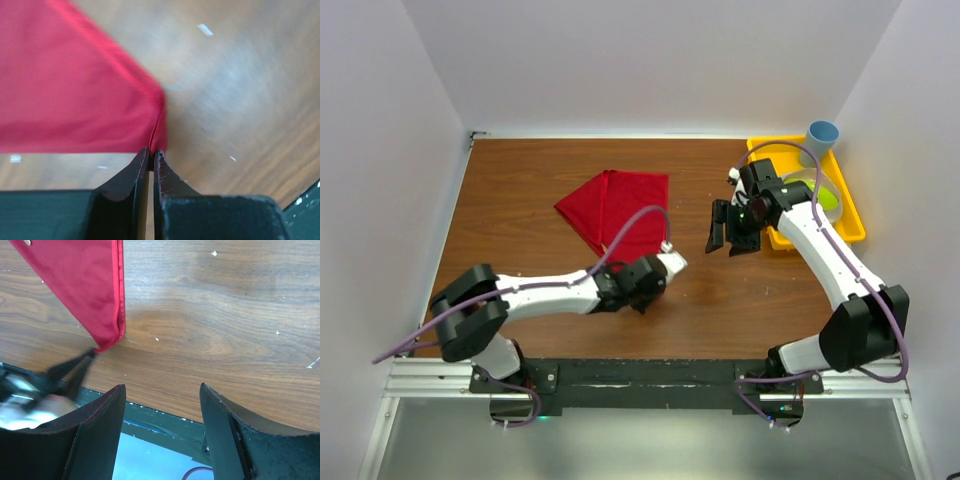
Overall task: Fold the napkin, place the utensils inside, and roll it up
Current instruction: Fold the napkin
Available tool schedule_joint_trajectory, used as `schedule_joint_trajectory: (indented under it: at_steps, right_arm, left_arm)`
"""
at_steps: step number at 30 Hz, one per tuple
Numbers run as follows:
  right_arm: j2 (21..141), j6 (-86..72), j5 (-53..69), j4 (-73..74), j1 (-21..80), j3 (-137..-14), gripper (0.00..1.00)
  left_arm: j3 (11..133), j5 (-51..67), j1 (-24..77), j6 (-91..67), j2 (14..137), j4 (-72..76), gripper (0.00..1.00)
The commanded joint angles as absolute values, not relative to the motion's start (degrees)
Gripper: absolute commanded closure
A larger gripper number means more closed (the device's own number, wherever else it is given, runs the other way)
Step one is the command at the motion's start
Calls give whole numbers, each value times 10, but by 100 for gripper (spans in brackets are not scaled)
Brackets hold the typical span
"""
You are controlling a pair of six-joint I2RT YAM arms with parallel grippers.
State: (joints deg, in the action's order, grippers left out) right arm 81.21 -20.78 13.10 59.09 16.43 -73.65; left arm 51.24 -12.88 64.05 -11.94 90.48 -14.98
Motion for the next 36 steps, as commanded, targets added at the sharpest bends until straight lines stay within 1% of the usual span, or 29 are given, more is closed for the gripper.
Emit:
schedule_joint_trajectory:
  at_steps: [1,8,14,17,25,36]
  right_arm:
    - [822,-198,148,585,163,-754,35]
    - [846,-199,170,587,163,-767,35]
    - [862,-192,172,602,163,-785,35]
    - [867,-189,171,611,163,-789,34]
    - [877,-186,168,616,163,-787,34]
    - [888,-191,167,613,163,-789,34]
  left_arm:
    - [542,-57,561,-134,838,-123,100]
    - [593,19,405,-120,836,-135,100]
    - [645,56,269,-141,902,-153,100]
    - [670,58,223,-148,928,-151,100]
    - [730,63,143,-132,993,-181,100]
    - [732,49,103,-110,1009,-180,100]
